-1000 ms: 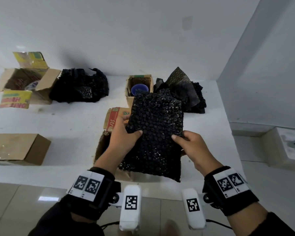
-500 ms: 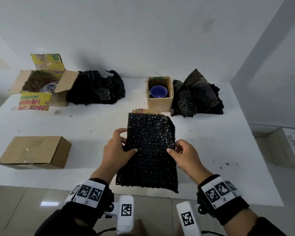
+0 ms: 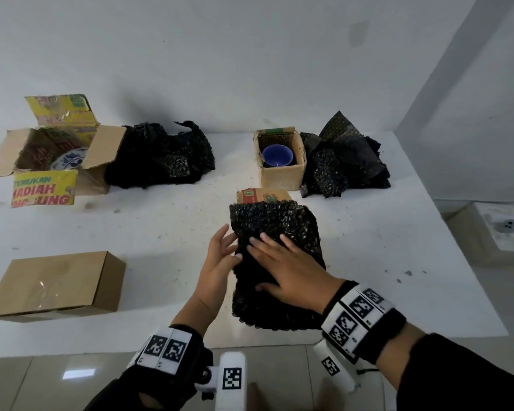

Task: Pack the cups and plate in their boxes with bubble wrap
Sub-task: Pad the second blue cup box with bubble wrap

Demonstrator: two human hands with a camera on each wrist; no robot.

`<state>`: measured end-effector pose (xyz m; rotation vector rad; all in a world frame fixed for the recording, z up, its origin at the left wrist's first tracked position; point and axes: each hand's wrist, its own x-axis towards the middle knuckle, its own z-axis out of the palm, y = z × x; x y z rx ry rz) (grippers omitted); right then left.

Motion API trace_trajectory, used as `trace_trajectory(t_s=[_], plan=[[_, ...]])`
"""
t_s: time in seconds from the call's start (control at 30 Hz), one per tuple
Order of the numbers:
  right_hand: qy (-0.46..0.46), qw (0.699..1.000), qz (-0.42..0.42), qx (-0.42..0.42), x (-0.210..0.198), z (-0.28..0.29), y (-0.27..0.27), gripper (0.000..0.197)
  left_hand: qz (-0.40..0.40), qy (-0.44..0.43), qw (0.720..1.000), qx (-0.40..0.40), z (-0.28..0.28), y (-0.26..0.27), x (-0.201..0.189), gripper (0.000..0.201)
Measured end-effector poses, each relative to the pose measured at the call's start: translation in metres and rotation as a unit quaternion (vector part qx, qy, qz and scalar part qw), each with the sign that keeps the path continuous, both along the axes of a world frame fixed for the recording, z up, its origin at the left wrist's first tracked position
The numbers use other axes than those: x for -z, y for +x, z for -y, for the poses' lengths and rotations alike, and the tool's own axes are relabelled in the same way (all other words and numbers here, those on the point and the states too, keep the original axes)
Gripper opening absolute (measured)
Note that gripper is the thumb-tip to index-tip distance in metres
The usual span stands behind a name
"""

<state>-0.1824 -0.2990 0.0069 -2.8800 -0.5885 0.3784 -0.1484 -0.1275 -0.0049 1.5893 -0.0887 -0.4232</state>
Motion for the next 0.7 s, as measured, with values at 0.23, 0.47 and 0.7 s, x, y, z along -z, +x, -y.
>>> trace_trajectory(t_s=[0.23, 0.47, 0.7], plan=[[-0.074, 0.993, -0.075, -0.048, -0.002, -0.002, 0.013, 0.069, -0.043, -0.033, 0.996, 0.064, -0.008, -0.003, 0.011, 0.068], [-0.098, 0.991, -0.09, -0.016, -0.006, -0.017, 0.024, 0.064, -0.037, 0.007, 0.993, 0.11, -0.009, -0.009, 0.007, 0.067], [-0.032, 0.981, -0.189, 0.022, -0.01, -0.018, 0.035, 0.055, -0.046, 0.014, 0.992, 0.115, -0.008, -0.01, 0.001, 0.06]])
